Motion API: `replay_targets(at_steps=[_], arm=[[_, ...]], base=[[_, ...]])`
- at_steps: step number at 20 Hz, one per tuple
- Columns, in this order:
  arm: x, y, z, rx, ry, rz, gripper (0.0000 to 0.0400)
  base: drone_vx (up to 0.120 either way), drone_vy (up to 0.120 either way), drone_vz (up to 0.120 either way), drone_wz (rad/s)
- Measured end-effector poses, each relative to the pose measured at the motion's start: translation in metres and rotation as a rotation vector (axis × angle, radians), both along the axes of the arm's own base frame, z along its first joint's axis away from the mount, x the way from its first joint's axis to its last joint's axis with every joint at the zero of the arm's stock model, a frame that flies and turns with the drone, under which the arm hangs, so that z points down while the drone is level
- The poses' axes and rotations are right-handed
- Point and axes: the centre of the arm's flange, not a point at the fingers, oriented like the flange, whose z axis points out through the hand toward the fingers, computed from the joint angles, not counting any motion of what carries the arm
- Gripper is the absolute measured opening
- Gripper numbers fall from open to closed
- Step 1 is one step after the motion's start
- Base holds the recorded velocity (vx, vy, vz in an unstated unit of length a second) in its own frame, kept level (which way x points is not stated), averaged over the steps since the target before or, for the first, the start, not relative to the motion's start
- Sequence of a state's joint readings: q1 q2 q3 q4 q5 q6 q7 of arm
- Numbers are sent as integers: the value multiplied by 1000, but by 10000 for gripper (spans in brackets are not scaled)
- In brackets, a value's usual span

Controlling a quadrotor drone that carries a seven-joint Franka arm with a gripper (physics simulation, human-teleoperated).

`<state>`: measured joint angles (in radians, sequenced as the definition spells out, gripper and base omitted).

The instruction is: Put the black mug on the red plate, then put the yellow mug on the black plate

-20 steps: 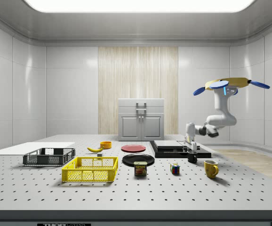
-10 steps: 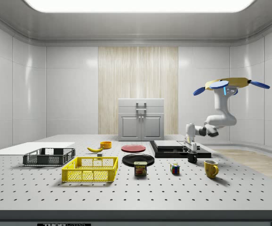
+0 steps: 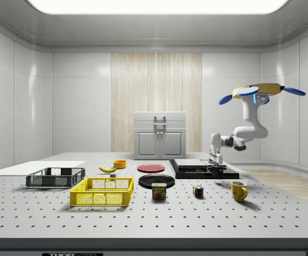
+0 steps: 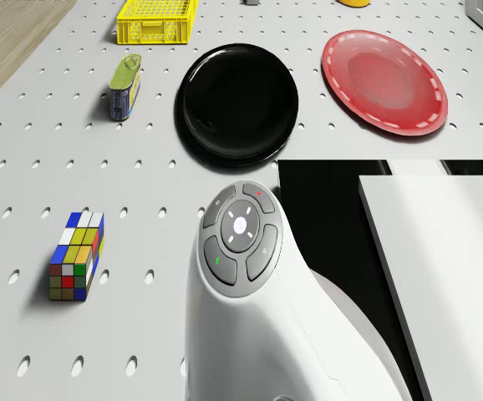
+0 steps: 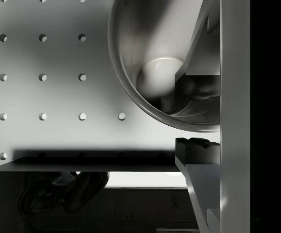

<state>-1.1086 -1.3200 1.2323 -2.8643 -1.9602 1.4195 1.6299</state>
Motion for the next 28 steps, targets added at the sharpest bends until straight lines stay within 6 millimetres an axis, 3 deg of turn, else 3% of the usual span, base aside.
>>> replay_targets(at_steps=[4, 11, 28], arm=[[0, 0, -6, 0, 0, 0, 111], [0, 0, -9, 0, 0, 0, 110], [0, 0, -10, 0, 0, 0, 110]], base=[[10, 0, 120, 0], [120, -120, 120, 0], [120, -120, 0, 0]])
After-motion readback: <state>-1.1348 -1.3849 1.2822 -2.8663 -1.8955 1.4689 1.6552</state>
